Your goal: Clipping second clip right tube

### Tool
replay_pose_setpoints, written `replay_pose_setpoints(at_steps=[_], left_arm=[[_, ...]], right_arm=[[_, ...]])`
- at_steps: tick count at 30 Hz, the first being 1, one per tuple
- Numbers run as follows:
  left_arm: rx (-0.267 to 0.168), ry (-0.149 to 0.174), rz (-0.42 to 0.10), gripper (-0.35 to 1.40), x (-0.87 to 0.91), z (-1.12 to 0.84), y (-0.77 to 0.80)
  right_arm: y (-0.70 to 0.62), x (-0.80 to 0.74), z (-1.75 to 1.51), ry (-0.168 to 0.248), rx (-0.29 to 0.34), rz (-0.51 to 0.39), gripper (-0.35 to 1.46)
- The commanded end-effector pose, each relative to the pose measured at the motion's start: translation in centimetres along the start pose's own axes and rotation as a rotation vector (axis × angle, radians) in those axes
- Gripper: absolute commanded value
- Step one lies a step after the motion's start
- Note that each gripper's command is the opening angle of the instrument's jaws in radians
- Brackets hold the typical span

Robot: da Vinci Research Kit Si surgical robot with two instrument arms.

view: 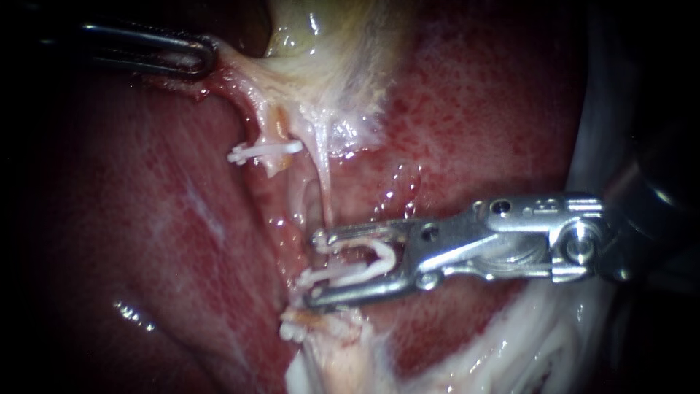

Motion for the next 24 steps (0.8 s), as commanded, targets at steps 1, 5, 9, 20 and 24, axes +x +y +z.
replay_pose_setpoints(at_steps=[1,5,9,20,24], left_arm=[[0.000,0.000,0.000,-0.35,0.00,0.00,0.00],[0.000,0.000,0.000,-0.35,0.00,0.00,0.00],[-0.001,0.000,0.000,-0.35,0.01,-0.01,0.00],[-0.002,-0.001,-0.001,-0.35,0.02,-0.02,-0.01],[-0.002,-0.001,-0.001,-0.35,0.02,-0.02,-0.01]], right_arm=[[0.00,0.00,0.00,0.000,0.001,0.000,0.39],[0.02,-0.03,-0.05,0.000,0.002,-0.001,0.41],[0.12,-0.11,-0.14,0.002,0.000,-0.003,0.42],[0.58,-0.53,-0.31,-0.053,-0.032,0.017,0.45],[0.74,-0.68,-0.25,-0.066,-0.042,0.028,0.45]])
